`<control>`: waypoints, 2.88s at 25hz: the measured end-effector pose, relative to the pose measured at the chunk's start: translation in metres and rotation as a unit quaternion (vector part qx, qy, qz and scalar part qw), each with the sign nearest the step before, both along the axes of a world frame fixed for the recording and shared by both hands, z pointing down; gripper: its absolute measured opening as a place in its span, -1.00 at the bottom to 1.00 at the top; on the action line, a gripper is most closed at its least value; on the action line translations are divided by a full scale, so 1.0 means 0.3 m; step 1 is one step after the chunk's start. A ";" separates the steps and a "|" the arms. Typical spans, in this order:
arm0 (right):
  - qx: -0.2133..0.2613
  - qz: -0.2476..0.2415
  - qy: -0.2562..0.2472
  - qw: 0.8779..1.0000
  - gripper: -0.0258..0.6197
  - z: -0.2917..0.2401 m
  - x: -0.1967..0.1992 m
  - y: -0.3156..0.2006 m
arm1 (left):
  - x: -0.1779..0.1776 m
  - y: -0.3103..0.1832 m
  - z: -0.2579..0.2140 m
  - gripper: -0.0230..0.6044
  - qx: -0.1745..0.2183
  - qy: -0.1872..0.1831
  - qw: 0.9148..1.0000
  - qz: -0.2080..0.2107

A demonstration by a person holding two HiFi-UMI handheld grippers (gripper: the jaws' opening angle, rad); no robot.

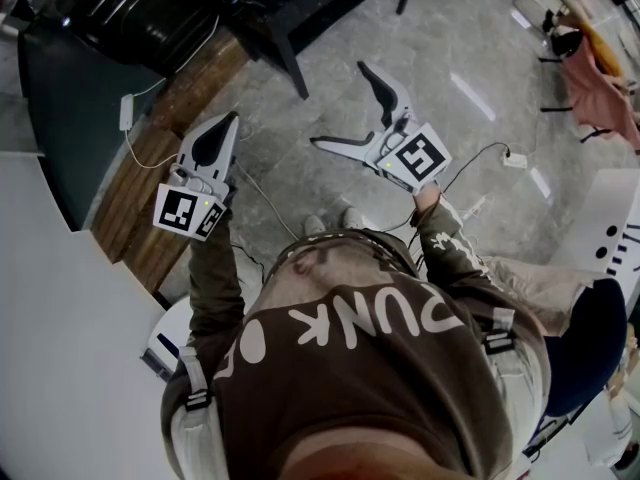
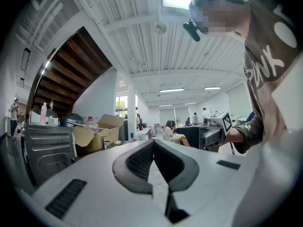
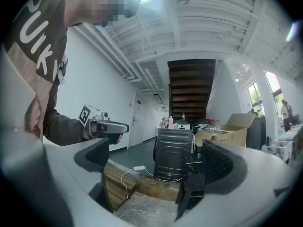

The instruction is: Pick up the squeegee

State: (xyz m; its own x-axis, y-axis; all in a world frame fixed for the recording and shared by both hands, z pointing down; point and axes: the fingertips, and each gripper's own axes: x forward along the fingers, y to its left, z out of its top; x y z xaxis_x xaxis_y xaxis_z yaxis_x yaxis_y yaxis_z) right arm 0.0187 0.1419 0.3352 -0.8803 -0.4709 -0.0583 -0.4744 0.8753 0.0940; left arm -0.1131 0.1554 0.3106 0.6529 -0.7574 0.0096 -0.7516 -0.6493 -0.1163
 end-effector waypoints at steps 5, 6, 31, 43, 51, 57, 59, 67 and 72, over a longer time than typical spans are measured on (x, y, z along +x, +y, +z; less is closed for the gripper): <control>0.000 -0.004 0.002 1.000 0.92 0.004 0.035 -0.008 | 0.038 -0.007 -0.005 -0.92 -0.001 -0.004 1.000 -0.004; 0.001 -0.005 0.001 1.000 0.92 0.005 0.043 -0.010 | 0.048 -0.009 -0.004 -0.92 0.000 -0.004 1.000 -0.005; -0.012 -0.012 0.008 1.000 0.92 0.073 0.146 -0.208 | 0.159 -0.182 0.047 -0.92 -0.003 -0.010 1.000 -0.018; -0.027 0.011 0.015 0.999 0.92 0.115 0.006 -0.591 | 0.038 -0.596 0.115 -0.92 -0.007 -0.015 1.000 -0.005; -0.044 0.032 0.025 0.998 0.92 0.140 -0.121 -0.858 | -0.061 -0.882 0.154 -0.92 -0.016 -0.011 1.000 -0.004; -0.052 0.053 0.031 0.997 0.92 0.160 -0.215 -1.044 | -0.143 -1.076 0.194 -0.92 -0.021 -0.008 1.000 -0.011; -0.054 0.059 0.032 0.996 0.92 0.165 -0.247 -1.101 | -0.169 -1.136 0.209 -0.92 -0.023 -0.006 1.000 -0.011; -0.059 0.081 0.035 0.994 0.92 0.186 -0.349 -1.280 | -0.228 -1.311 0.259 -0.92 -0.033 0.007 0.999 0.001; -0.059 0.088 0.040 0.994 0.92 0.194 -0.380 -1.349 | -0.232 -1.364 0.283 -0.92 -0.037 0.006 0.999 0.005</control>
